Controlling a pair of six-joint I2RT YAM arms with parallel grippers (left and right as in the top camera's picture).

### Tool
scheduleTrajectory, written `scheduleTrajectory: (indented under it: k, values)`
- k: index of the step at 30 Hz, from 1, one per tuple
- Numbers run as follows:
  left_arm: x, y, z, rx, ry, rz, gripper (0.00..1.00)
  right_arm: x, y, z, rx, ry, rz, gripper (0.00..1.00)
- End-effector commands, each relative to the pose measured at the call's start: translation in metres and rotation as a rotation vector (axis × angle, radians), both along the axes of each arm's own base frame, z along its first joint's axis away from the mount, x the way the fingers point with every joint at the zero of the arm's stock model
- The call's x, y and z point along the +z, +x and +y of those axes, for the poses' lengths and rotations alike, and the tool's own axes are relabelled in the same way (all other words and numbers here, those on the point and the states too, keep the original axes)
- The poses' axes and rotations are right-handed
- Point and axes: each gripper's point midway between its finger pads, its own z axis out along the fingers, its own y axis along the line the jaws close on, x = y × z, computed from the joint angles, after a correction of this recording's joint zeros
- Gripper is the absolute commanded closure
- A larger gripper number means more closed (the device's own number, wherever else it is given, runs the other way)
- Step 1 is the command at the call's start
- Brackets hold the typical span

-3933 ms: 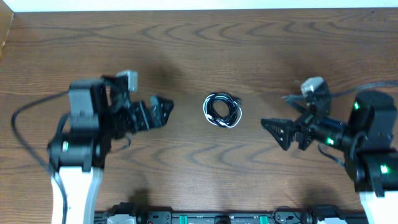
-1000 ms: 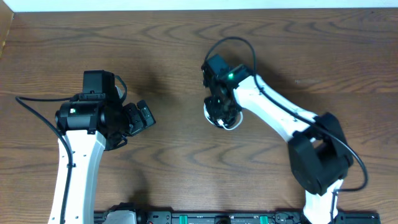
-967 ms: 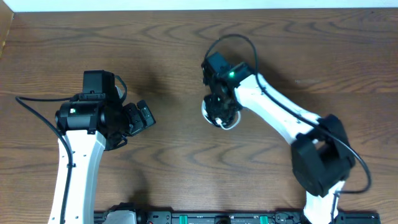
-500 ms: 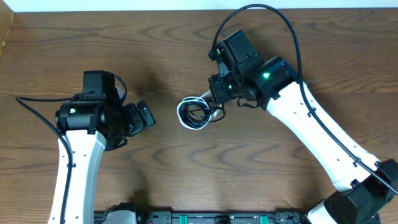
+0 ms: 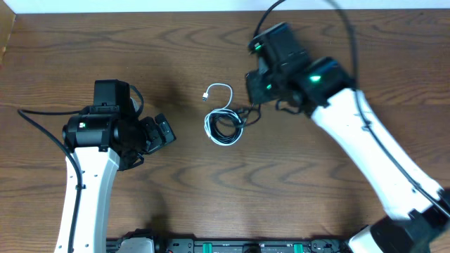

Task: Untangle cables
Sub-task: 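Lift the black cable with the right gripper up and away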

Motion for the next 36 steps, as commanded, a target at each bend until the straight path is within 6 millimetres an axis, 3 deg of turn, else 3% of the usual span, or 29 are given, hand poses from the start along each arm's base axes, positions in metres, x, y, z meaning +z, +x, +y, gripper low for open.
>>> scheduleTrajectory:
  k: [1,6,11,14,17,22,26,28,31,36]
  values:
    - [-0.001,0.000,0.003,0.011,0.008,0.007,0.00,0.073,-0.002,-0.024,-0.056,0.087,-0.164,0.99]
    - [-0.001,0.001,0.003,0.011,0.008,0.006,0.00,0.101,-0.015,-0.035,-0.062,0.126,-0.225,0.99]
    - [0.000,0.000,0.001,0.010,0.001,0.007,0.00,0.095,-0.018,-0.033,-0.049,0.126,-0.199,0.99]
    - [0.001,0.000,-0.007,-0.003,-0.050,0.005,0.00,0.090,-0.022,-0.020,0.003,0.165,-0.159,0.99]
    - [0.003,0.000,-0.013,-0.012,-0.083,0.003,0.00,0.098,-0.030,0.007,0.120,0.281,-0.127,0.99]
    - [0.003,0.000,-0.014,-0.021,-0.081,0.002,0.00,0.146,-0.035,0.038,0.276,0.486,-0.220,0.99]
    - [0.003,0.000,-0.014,-0.020,-0.081,0.003,0.00,0.188,-0.028,0.023,0.220,0.574,-0.300,0.98]
    - [0.002,0.000,-0.014,-0.020,-0.081,0.004,0.00,0.199,-0.028,0.015,0.215,0.573,-0.337,0.99]
    - [0.003,0.000,-0.013,-0.020,-0.081,0.002,0.00,0.193,-0.029,0.014,0.241,0.532,-0.344,0.99]
    - [0.003,0.002,-0.013,-0.021,-0.080,-0.004,0.00,0.146,-0.026,0.019,0.220,0.422,-0.220,0.99]
